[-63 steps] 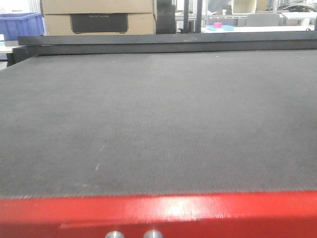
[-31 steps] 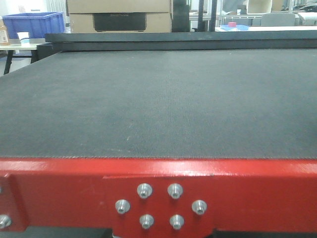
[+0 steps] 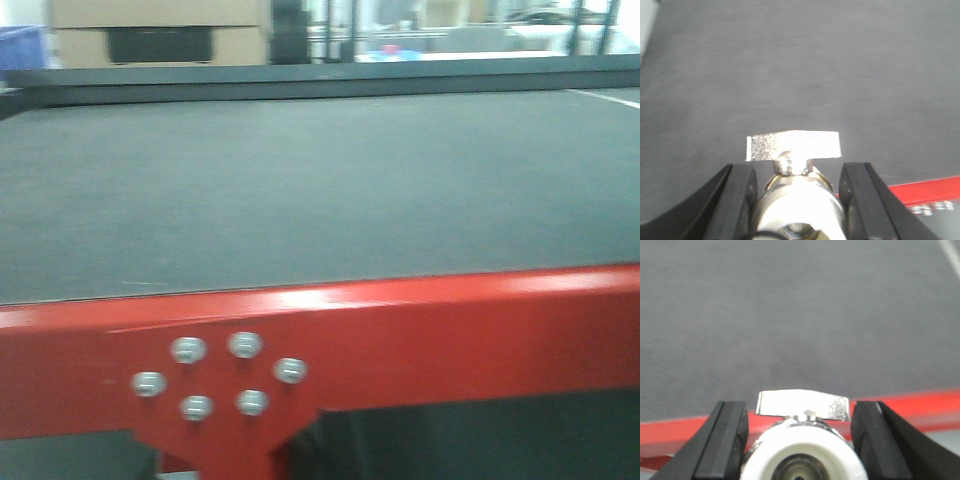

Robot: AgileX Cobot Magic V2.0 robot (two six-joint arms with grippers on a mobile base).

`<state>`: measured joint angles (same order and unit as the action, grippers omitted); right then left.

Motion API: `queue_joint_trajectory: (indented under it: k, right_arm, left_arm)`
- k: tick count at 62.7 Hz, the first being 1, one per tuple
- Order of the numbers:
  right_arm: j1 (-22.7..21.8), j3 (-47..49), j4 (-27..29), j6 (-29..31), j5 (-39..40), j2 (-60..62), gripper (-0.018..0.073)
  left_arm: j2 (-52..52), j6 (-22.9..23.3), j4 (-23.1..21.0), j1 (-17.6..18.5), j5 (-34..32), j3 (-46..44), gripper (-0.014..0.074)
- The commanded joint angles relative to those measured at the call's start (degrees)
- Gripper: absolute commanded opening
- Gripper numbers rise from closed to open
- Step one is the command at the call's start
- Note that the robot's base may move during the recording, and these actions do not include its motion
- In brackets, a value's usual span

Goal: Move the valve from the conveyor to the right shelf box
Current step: 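Drive the base away from the conveyor holding both valves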

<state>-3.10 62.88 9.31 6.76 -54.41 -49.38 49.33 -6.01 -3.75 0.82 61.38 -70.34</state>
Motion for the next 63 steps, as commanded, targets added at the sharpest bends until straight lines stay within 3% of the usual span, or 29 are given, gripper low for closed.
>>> queue_joint_trajectory:
  k: [1,63]
  right_arm:
    - [-0.1,0.5,-0.3,0.4,3.5,0.7,-0.0163]
    - [-0.1,0.5,-0.3,0.4,3.5,0.7,-0.0163]
  left_arm:
    - [-0.4,0.1,-0.9,0.2,-2.4,-0.8,-0.0111]
    - [-0.4,0.1,-0.9,0.2,-2.4,-0.8,-0.0111]
